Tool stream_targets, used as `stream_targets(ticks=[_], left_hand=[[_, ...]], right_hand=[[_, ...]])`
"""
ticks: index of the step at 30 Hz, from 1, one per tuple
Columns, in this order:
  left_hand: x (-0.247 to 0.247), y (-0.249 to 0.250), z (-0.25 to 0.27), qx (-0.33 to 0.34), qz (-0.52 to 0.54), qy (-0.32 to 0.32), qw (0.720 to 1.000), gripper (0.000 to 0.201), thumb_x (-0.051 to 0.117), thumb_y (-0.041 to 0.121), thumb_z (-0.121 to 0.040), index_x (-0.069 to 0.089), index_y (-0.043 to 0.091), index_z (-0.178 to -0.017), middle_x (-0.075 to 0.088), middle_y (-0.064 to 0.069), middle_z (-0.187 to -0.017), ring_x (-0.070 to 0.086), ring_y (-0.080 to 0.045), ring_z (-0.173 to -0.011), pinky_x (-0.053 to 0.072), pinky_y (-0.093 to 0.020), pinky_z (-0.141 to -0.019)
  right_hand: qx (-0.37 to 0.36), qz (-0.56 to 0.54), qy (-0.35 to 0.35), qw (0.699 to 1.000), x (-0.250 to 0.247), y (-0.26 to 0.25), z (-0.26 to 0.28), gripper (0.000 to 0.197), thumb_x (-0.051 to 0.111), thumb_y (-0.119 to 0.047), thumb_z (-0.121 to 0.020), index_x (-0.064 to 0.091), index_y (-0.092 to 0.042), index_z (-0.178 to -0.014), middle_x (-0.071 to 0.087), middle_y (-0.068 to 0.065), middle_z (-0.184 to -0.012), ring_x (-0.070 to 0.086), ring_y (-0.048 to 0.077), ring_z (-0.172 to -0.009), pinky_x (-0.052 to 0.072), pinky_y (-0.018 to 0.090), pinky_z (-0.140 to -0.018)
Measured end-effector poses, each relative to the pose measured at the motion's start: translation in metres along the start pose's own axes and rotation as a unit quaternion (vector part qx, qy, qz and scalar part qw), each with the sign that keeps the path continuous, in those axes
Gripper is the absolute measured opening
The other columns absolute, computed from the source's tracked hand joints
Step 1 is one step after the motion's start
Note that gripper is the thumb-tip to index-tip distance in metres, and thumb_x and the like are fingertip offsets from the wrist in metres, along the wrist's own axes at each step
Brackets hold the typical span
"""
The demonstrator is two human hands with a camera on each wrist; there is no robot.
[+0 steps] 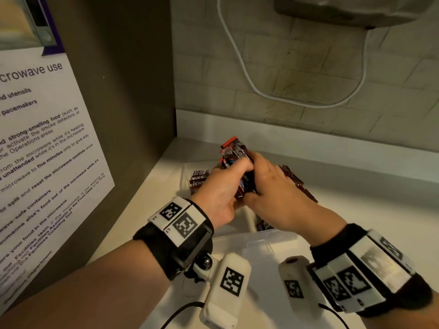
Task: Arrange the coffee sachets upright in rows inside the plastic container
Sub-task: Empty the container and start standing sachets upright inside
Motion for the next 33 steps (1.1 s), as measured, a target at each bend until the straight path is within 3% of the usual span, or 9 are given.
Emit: stream_targets(ticks=[3, 6, 10, 13, 17, 19, 25, 29, 33], left_hand=[[-0.003, 0.001, 0.002, 0.000, 0.005, -0.005, 1.000, 0.035, 0.066, 0.031, -0.087, 0.065, 0.009, -0.114, 0.073, -0.009, -0.099, 0.070, -0.018, -0.083, 0.056, -0.026, -0.068], [-0.008, 0.001, 0.002, -0.006, 0.039, 0.021, 0.999, 0.042, 0.072, 0.041, -0.082, 0.067, 0.008, -0.109, 0.075, -0.008, -0.093, 0.073, -0.019, -0.082, 0.059, -0.030, -0.072], [-0.023, 0.008, -0.002, 0.023, 0.088, 0.100, 0.991, 0.045, 0.070, 0.042, -0.083, 0.064, 0.011, -0.115, 0.073, -0.004, -0.095, 0.070, -0.017, -0.085, 0.055, -0.032, -0.076], [-0.026, 0.021, -0.001, 0.069, 0.146, 0.112, 0.980, 0.039, 0.064, 0.029, -0.090, 0.058, 0.006, -0.121, 0.070, -0.005, -0.085, 0.069, -0.018, -0.076, 0.058, -0.031, -0.074], [-0.019, 0.026, 0.003, 0.104, 0.154, 0.073, 0.980, 0.012, 0.068, 0.019, -0.088, 0.061, 0.011, -0.094, 0.065, -0.002, -0.076, 0.065, -0.017, -0.073, 0.055, -0.031, -0.075], [-0.016, 0.020, 0.006, 0.101, 0.153, 0.058, 0.981, 0.011, 0.068, 0.020, -0.087, 0.064, 0.013, -0.095, 0.067, -0.002, -0.078, 0.066, -0.015, -0.073, 0.054, -0.027, -0.070], [-0.037, 0.025, 0.005, 0.077, 0.163, -0.002, 0.984, 0.013, 0.058, 0.020, -0.091, 0.069, 0.024, -0.087, 0.069, 0.002, -0.080, 0.064, -0.014, -0.067, 0.055, -0.029, -0.058], [-0.046, 0.032, 0.016, 0.074, 0.067, -0.068, 0.993, 0.012, 0.068, 0.019, -0.073, 0.071, 0.013, -0.083, 0.069, -0.007, -0.074, 0.067, -0.021, -0.058, 0.055, -0.030, -0.051], [-0.056, 0.034, 0.020, 0.081, 0.005, -0.075, 0.994, 0.031, 0.071, 0.018, -0.064, 0.068, 0.010, -0.094, 0.069, -0.009, -0.076, 0.068, -0.022, -0.064, 0.054, -0.028, -0.046]], right_hand=[[-0.024, -0.026, -0.037, 0.999, 0.006, -0.010, -0.002, 0.079, 0.055, -0.028, -0.083, 0.009, -0.020, -0.147, 0.034, 0.001, -0.135, 0.033, 0.023, -0.128, 0.035, 0.046, -0.106], [-0.057, -0.028, -0.047, 0.997, 0.014, -0.021, -0.002, 0.080, 0.056, -0.023, -0.085, 0.008, -0.017, -0.149, 0.033, 0.001, -0.130, 0.033, 0.021, -0.124, 0.037, 0.038, -0.105], [-0.097, -0.045, 0.054, 0.993, 0.005, -0.032, -0.002, 0.068, 0.055, -0.006, -0.087, 0.023, -0.014, -0.146, 0.037, 0.003, -0.134, 0.048, 0.019, -0.115, 0.044, 0.027, -0.094], [-0.096, -0.051, 0.162, 0.981, -0.010, -0.031, 0.003, 0.049, 0.062, -0.009, -0.082, 0.044, -0.013, -0.127, 0.047, 0.001, -0.120, 0.051, 0.013, -0.097, 0.042, 0.015, -0.076], [-0.121, -0.045, 0.240, 0.962, -0.015, -0.033, 0.005, 0.033, 0.067, -0.009, -0.078, 0.054, -0.010, -0.108, 0.054, 0.000, -0.097, 0.053, 0.017, -0.080, 0.035, 0.018, -0.059], [-0.123, -0.044, 0.268, 0.955, -0.018, -0.036, 0.006, 0.028, 0.070, -0.010, -0.077, 0.055, -0.011, -0.100, 0.049, -0.004, -0.090, 0.050, 0.016, -0.073, 0.032, 0.014, -0.056], [-0.135, -0.176, 0.183, 0.958, -0.017, -0.033, 0.000, 0.025, 0.075, -0.034, -0.076, 0.067, -0.019, -0.094, 0.058, -0.004, -0.097, 0.056, 0.011, -0.087, 0.042, 0.020, -0.071], [-0.050, -0.312, 0.204, 0.927, -0.027, -0.013, -0.007, 0.018, 0.074, -0.026, -0.080, 0.067, -0.020, -0.095, 0.066, -0.001, -0.095, 0.059, 0.015, -0.077, 0.047, 0.027, -0.069], [-0.040, -0.360, 0.125, 0.924, -0.011, -0.023, -0.013, 0.009, 0.075, -0.016, -0.080, 0.068, -0.017, -0.085, 0.062, -0.003, -0.073, 0.054, 0.007, -0.060, 0.045, 0.026, -0.058]])
Point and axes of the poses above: each hand's wrist, its own z-axis away from the middle knuckle, its own x-axis out of the palm, y = z × x, the point moved 8 cm from there along -z, towards the middle knuckle
